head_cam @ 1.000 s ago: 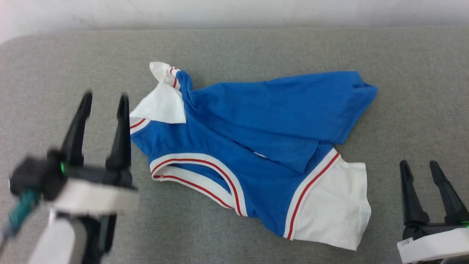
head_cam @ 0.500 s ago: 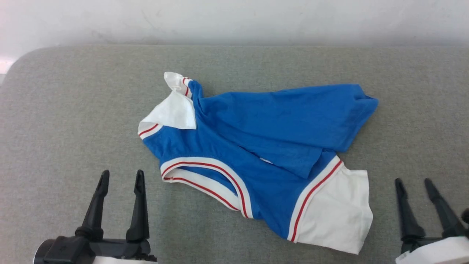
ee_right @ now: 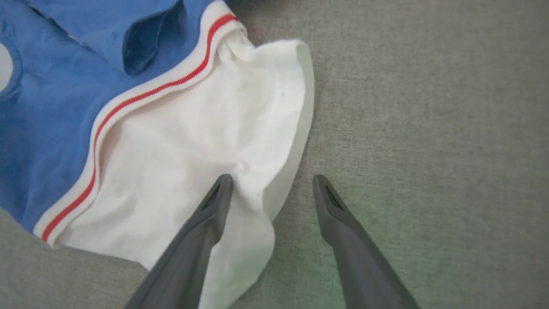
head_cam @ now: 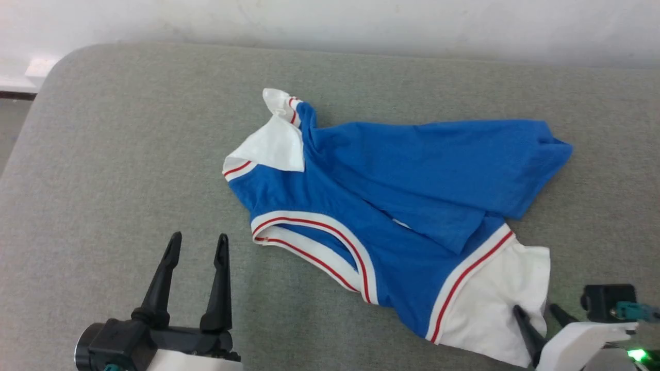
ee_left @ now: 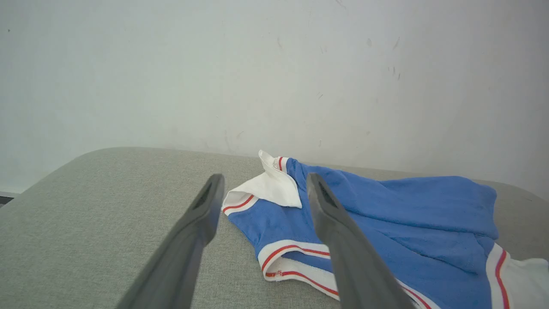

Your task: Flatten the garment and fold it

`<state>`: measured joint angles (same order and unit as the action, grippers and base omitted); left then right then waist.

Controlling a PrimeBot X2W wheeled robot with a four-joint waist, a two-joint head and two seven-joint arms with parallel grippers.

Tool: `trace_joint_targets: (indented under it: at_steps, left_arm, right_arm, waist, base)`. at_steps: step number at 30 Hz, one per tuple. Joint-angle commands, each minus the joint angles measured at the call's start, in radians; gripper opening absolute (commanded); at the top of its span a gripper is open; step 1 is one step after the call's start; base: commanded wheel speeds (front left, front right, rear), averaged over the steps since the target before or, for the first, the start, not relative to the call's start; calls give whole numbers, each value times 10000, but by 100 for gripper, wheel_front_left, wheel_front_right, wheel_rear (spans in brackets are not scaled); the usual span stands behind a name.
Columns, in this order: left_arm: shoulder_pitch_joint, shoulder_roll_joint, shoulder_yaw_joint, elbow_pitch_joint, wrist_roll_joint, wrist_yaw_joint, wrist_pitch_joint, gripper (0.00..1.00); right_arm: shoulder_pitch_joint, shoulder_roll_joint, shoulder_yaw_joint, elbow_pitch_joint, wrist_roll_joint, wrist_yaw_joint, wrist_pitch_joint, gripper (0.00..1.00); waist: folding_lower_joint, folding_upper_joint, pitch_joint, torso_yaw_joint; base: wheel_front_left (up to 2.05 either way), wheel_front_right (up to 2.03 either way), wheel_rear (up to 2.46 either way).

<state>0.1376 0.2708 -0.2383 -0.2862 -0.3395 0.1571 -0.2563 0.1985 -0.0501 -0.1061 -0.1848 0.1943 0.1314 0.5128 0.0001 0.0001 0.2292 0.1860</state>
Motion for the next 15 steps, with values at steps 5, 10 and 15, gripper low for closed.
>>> trace_joint_targets:
  at_steps: [5,10,15]
  left_arm:
    - [-308,-133,-38,180,144,-212,-53,100]
    - [-367,-183,14,260,151,-231,-54,100]
    - [-337,-227,88,272,151,-257,-54,100]
  right_arm:
    - [-555,-1,124,1113,40,-7,831,50]
    - [-914,-1,150,1408,71,-7,871,0]
    - [-1551,-1,353,886,-116,-7,378,0]
  waist:
    - [-1,-1,182,429]
    - [-1,-1,159,464]
    - [-1,-1,124,133]
  base:
    - [0,0,0]
    - [0,0,0]
    - [0,0,0]
